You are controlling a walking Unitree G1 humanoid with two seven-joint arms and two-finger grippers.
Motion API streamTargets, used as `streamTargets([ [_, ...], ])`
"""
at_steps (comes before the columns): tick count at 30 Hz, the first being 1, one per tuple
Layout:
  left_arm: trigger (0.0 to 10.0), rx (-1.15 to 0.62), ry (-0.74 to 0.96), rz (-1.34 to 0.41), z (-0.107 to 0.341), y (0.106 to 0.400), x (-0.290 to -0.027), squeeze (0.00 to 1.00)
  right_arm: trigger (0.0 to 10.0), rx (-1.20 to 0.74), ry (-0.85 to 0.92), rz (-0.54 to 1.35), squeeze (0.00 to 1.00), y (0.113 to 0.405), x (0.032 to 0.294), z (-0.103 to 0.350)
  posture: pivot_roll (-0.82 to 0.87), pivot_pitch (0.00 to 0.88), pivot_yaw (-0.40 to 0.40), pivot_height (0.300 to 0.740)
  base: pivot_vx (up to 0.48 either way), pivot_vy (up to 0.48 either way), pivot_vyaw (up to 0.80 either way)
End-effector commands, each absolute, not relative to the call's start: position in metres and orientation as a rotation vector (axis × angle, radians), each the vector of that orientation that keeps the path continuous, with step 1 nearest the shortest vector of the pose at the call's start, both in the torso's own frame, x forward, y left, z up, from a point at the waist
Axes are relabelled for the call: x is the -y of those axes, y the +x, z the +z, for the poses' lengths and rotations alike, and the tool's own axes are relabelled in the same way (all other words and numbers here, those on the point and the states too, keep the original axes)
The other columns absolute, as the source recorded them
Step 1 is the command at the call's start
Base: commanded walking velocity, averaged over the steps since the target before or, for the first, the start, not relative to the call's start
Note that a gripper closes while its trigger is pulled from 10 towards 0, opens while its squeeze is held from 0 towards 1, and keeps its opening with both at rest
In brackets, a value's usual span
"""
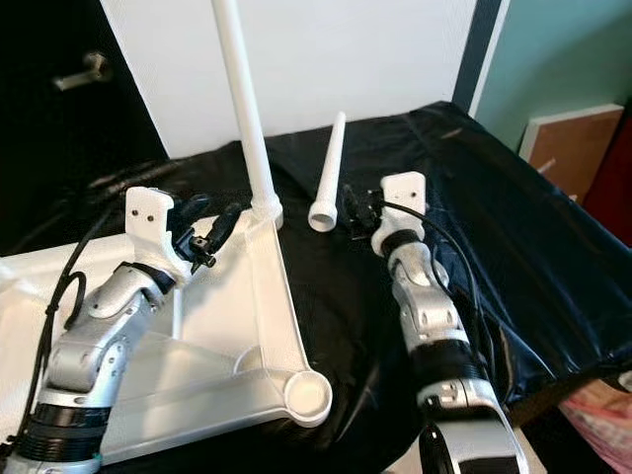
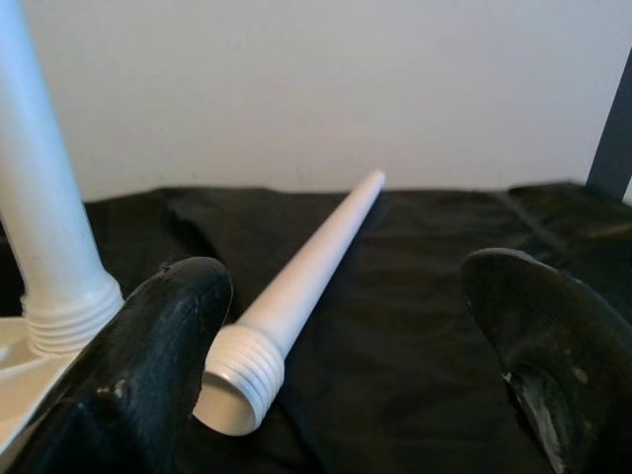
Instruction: Building children table
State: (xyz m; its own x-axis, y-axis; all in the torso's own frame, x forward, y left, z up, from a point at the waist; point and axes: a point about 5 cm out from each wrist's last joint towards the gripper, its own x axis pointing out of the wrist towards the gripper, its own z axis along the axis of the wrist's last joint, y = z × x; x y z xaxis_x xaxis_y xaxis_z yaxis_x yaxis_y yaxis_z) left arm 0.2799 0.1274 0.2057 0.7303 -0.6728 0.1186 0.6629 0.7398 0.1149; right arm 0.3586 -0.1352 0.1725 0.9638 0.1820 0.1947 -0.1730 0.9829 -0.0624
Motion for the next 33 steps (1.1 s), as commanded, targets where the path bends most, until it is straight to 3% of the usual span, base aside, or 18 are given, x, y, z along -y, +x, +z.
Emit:
streamTargets([
  [1, 10.0, 0.157, 0.077, -0.853, 0.212, 0.272, -0.121, 0.0, 10.0, 0.184, -0.044, 0.202, 0.0, 0.363, 0.126, 0.171, 0.05, 0.188, 0.041, 0.74, 0.0, 0.0, 0.0],
  [14, 10.0, 0.132, 0.062, -1.045, 0.238, 0.224, -0.111, 0.0, 10.0, 0.168, 0.023, 0.262, 0.0, 0.394, 0.085, 0.198, 0.2, 0.319, -0.019, 0.74, 0.0, 0.0, 0.0],
  [33, 10.0, 0.084, 0.052, -1.01, 0.246, 0.198, -0.12, 0.0, 10.0, 0.119, 0.038, 0.194, 0.0, 0.406, 0.048, 0.221, 0.3, 0.383, -0.038, 0.74, 0.0, 0.0, 0.0],
])
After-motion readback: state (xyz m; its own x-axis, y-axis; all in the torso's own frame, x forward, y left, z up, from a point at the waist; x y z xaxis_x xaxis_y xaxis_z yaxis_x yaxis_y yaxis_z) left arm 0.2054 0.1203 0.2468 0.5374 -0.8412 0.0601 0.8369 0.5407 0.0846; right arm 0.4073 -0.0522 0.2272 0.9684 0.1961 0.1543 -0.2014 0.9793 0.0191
